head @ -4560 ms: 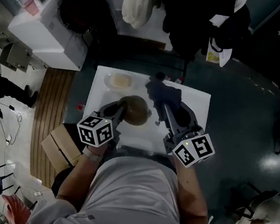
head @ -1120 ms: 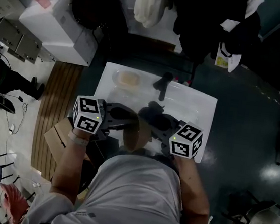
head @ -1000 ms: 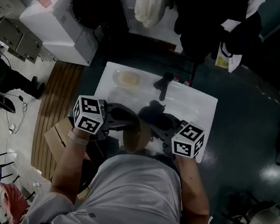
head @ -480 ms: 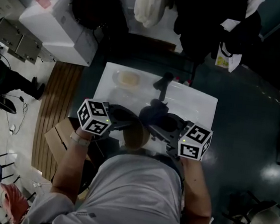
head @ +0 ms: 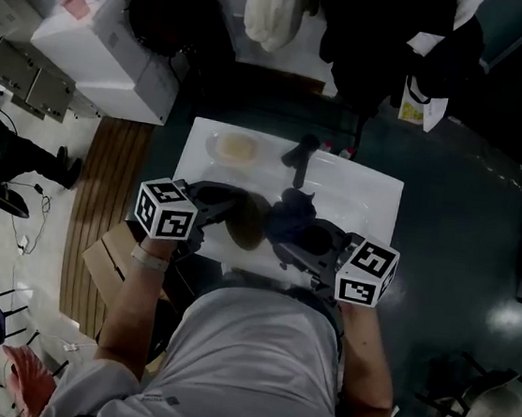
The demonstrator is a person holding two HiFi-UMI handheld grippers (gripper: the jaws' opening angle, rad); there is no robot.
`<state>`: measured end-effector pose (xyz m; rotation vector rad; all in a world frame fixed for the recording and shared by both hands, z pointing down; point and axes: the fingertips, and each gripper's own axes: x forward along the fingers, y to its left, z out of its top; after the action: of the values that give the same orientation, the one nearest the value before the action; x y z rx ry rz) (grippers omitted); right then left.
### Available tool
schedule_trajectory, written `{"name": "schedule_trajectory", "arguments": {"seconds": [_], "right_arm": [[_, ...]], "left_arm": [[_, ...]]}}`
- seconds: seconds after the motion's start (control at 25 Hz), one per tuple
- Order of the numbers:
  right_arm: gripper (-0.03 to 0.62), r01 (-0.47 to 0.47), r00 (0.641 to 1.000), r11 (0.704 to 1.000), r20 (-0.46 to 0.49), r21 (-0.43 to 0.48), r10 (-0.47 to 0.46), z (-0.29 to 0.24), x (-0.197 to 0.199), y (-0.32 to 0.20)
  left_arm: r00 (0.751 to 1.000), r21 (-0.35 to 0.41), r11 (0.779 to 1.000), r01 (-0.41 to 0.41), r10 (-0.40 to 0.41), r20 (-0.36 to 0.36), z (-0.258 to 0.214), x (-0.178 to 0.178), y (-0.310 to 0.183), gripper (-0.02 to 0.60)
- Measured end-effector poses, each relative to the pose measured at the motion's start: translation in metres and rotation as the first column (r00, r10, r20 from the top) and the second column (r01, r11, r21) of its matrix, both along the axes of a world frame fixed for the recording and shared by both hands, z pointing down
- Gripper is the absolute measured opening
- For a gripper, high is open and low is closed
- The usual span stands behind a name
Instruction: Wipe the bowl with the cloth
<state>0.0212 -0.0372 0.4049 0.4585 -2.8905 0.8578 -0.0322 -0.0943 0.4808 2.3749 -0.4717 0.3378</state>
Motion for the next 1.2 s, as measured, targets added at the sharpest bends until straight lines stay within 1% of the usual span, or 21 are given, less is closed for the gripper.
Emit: {"name": "schedule_trajectory", "arguments": {"seconds": [0.12, 0.2, 0.36, 0.52, 0.64, 0.76, 0.92, 1.04, 1.12, 1.2], "right_arm": [[0.083, 0.017, 1.0, 1.0, -0.003, -0.006, -0.017, 0.003, -0.003, 0.005], [0.083, 0.032, 0.999, 0.999, -0.005, -0.013, -0.032, 0.006, -0.007, 0.009], [0.083, 0.059, 0.998, 0.998, -0.015, -0.022, -0.059, 0.011, -0.013, 0.013], [0.083, 0.067, 0.996, 0.997, -0.05, -0.03, -0.069, 0.02, -0.017, 0.014], [0.084, 0.07, 0.994, 0.997, -0.078, -0.038, -0.073, 0.029, -0.021, 0.014], [0.083, 0.063, 0.993, 0.997, -0.098, -0.05, -0.067, 0.036, -0.025, 0.012], [0.084, 0.037, 0.991, 0.997, -0.13, -0.061, -0.044, 0.048, -0.027, 0.007], [0.083, 0.028, 0.991, 0.997, -0.128, -0.068, -0.037, 0.052, -0.028, 0.005], [0.083, 0.022, 0.992, 0.997, -0.121, -0.072, -0.031, 0.052, -0.029, 0.005], [0.083, 0.009, 0.994, 0.997, -0.106, -0.071, -0.016, 0.048, -0.028, 0.004]], "left_arm": [[0.997, -0.01, 0.998, 0.067, -0.067, -0.025, -0.004, -0.006, -0.011, 0.021], [0.994, -0.021, 0.995, 0.095, -0.096, -0.054, -0.007, -0.008, -0.016, 0.02], [0.983, -0.051, 0.992, 0.115, -0.122, -0.139, -0.019, -0.007, -0.019, 0.02], [0.973, -0.062, 0.989, 0.134, -0.144, -0.181, -0.029, -0.007, -0.021, 0.02], [0.966, -0.07, 0.989, 0.133, -0.145, -0.216, -0.036, -0.005, -0.021, 0.02], [0.961, -0.071, 0.991, 0.114, -0.128, -0.245, -0.044, -0.002, -0.018, 0.02], [0.961, -0.058, 0.996, 0.068, -0.081, -0.263, -0.052, 0.009, -0.009, 0.02], [0.959, -0.058, 0.997, 0.053, -0.067, -0.277, -0.054, 0.013, -0.005, 0.02], [0.951, -0.063, 0.996, 0.059, -0.075, -0.299, -0.056, 0.01, -0.005, 0.02], [0.933, -0.075, 0.995, 0.072, -0.094, -0.347, -0.062, 0.005, -0.007, 0.02]]}}
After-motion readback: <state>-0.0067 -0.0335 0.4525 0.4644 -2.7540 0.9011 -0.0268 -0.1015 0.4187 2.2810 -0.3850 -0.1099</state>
